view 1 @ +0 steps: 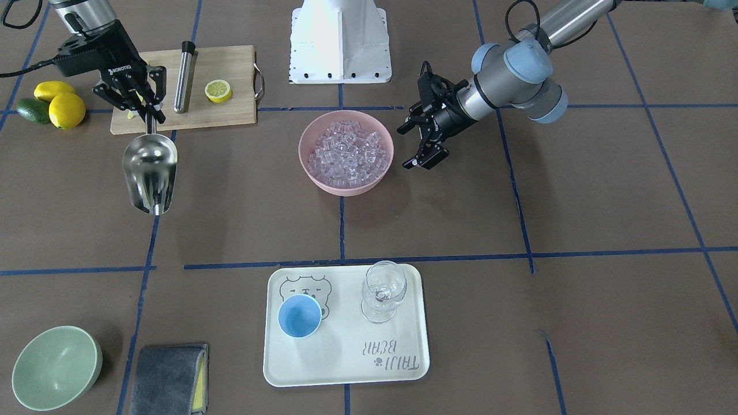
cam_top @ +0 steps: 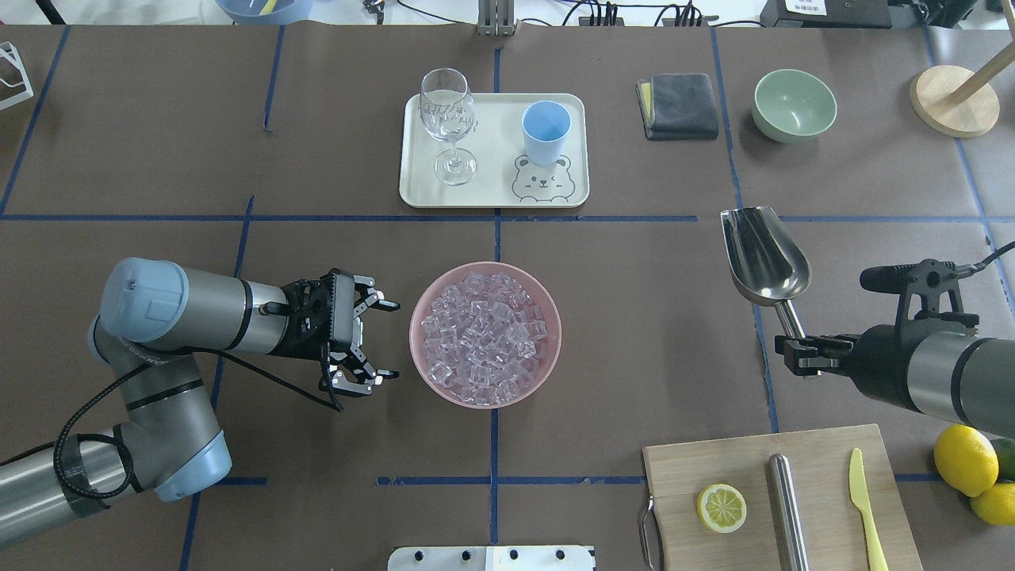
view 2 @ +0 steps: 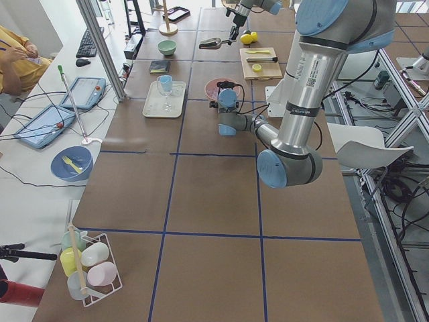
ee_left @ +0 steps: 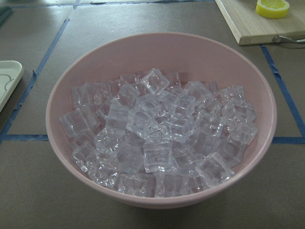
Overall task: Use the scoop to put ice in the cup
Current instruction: 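Lift the metal scoop with the right gripper and carry it to the pink bowl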
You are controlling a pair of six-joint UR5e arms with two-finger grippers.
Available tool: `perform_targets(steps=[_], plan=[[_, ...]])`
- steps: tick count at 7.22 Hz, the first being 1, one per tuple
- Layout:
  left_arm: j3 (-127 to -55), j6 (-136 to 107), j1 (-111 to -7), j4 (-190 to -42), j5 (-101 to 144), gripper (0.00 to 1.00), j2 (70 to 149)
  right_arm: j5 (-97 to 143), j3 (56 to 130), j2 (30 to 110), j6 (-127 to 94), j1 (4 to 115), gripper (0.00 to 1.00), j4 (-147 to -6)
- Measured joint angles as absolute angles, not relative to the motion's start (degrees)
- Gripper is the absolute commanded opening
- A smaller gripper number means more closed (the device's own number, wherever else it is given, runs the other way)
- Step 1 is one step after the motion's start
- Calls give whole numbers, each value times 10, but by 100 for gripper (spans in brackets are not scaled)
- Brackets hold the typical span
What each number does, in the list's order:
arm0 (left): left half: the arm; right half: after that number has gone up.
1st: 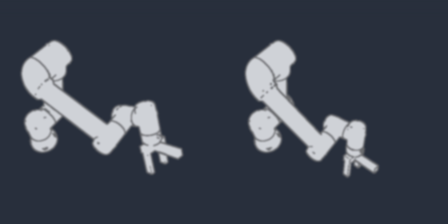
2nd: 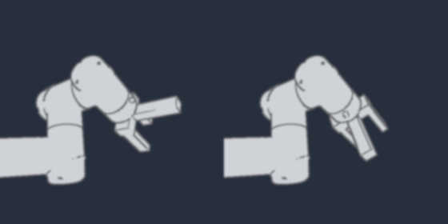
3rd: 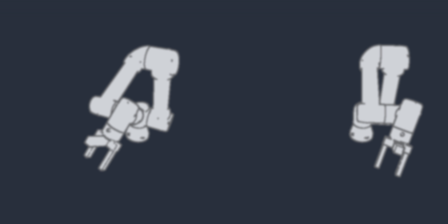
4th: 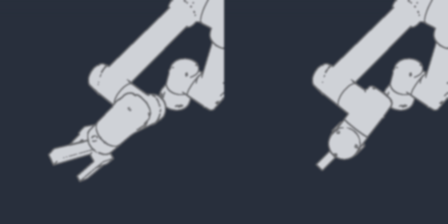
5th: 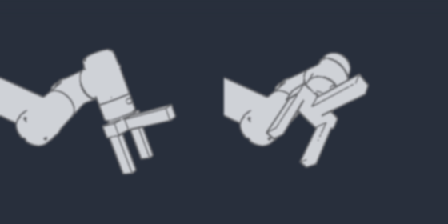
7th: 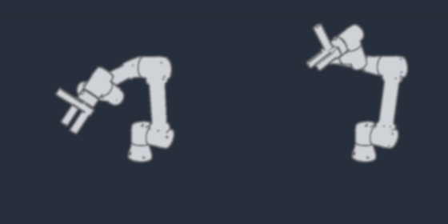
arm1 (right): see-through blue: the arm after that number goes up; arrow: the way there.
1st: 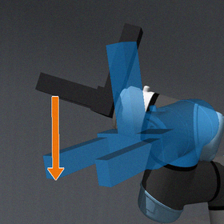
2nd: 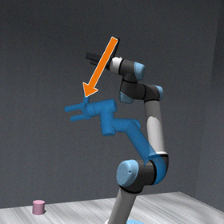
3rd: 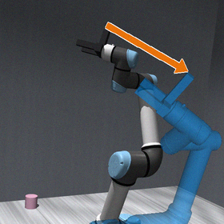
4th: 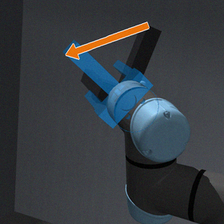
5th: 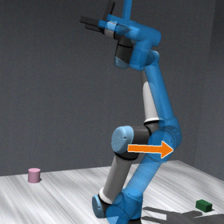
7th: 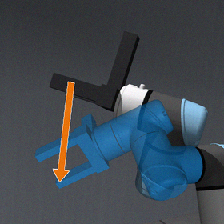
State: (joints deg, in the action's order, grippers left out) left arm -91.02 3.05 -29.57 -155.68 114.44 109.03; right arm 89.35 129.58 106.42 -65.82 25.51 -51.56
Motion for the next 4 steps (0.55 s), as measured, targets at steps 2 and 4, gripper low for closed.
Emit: perform_targets(steps=[2, 4], plan=[[-908, 31, -294, -1557, 1144, 100, 1091, 909, 1303, 1044, -519, 238, 0, -523], [-905, 31, -294, -1556, 1143, 100, 1092, 992, 1303, 969, -403, 262, 0, -603]])
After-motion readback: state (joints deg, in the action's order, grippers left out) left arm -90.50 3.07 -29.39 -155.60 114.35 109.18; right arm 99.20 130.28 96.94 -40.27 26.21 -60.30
